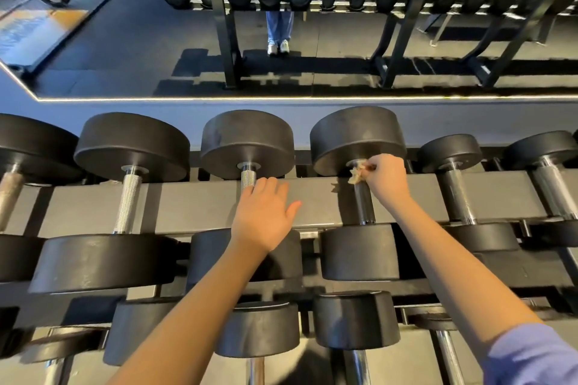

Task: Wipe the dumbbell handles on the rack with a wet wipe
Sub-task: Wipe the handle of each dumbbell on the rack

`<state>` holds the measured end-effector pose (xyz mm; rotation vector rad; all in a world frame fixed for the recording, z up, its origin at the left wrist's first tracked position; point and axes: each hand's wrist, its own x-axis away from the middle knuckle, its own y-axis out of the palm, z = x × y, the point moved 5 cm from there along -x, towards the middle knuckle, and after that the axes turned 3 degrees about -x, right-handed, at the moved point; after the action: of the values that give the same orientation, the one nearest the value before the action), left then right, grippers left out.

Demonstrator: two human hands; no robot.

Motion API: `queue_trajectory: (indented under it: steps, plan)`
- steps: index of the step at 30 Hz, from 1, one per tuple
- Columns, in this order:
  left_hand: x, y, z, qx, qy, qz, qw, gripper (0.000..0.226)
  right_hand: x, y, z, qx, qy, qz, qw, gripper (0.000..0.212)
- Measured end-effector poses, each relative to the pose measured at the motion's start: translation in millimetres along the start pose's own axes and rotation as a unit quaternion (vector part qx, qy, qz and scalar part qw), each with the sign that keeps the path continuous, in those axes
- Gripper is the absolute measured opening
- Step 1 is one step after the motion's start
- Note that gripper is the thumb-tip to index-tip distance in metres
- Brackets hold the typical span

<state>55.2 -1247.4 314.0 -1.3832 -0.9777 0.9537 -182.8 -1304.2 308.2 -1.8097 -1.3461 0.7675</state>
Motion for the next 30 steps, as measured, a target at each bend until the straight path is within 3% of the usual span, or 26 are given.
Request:
queue_trajectory:
  steps: [5, 12, 20, 30]
  plan:
    - [2.2, -1.1, 0.3, 0.020, -0.004, 0.014, 1.000, 0.049, 1.9, -2.3, -1.1, -0.026, 0.006, 0.013, 1.000, 0.014]
    - [4.3, -3.9, -0.1, 0.048, 0.000, 0.031, 0.998, 0.048, 18.8, 4.3, 15.4, 0.084, -0.006, -0.105, 0.991, 0.010]
    - [2.7, -2.3, 0.0, 0.059, 0.003, 0.032, 0.998, 0.048, 4.6, -2.1, -6.1, -0.005, 0.006, 0.048, 0.999, 0.010]
    - [1.7, -3.7, 2.0, 0.062, 0.030, 0.018, 0.997, 0.040, 29.8, 0.7, 12.0, 0.122, 0.036, -0.105, 0.986, 0.010]
